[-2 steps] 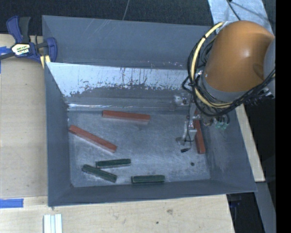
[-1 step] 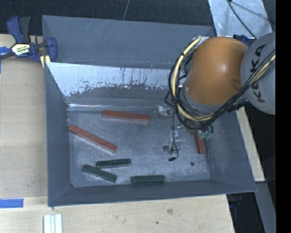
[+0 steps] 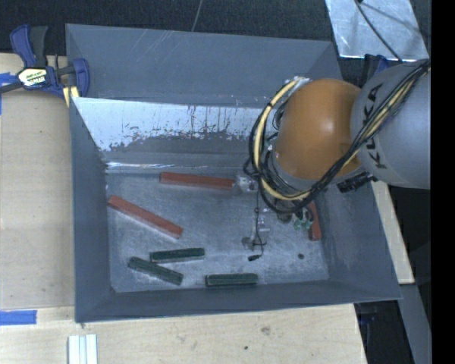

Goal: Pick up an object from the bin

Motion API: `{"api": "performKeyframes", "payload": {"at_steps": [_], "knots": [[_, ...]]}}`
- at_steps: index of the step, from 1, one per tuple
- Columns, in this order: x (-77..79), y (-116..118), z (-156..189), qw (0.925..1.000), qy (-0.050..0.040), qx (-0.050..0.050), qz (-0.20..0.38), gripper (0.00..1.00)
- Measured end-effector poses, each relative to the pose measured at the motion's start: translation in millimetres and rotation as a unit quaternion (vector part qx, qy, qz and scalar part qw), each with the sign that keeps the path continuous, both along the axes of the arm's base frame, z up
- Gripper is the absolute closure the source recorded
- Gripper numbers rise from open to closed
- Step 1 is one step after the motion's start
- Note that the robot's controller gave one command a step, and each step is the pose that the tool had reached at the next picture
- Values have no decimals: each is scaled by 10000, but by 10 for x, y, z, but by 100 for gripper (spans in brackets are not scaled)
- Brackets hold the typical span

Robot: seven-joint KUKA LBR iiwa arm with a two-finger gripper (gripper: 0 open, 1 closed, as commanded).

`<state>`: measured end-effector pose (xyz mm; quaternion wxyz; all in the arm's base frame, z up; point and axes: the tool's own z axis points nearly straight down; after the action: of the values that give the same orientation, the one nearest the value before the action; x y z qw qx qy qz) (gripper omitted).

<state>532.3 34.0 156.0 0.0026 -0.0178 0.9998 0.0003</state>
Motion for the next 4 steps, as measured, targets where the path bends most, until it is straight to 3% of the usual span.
{"api": "performKeyframes", "payload": {"at_steps": [1,2,3,4], "knots": [[237,468,-256,10000,1,-4,13,0],[153,567,-482,9976,11,-2,697,0],[-12,944,-559,9989,22,-8,-473,0],[-182,983,-855,9978,10,-2,670,100]]}}
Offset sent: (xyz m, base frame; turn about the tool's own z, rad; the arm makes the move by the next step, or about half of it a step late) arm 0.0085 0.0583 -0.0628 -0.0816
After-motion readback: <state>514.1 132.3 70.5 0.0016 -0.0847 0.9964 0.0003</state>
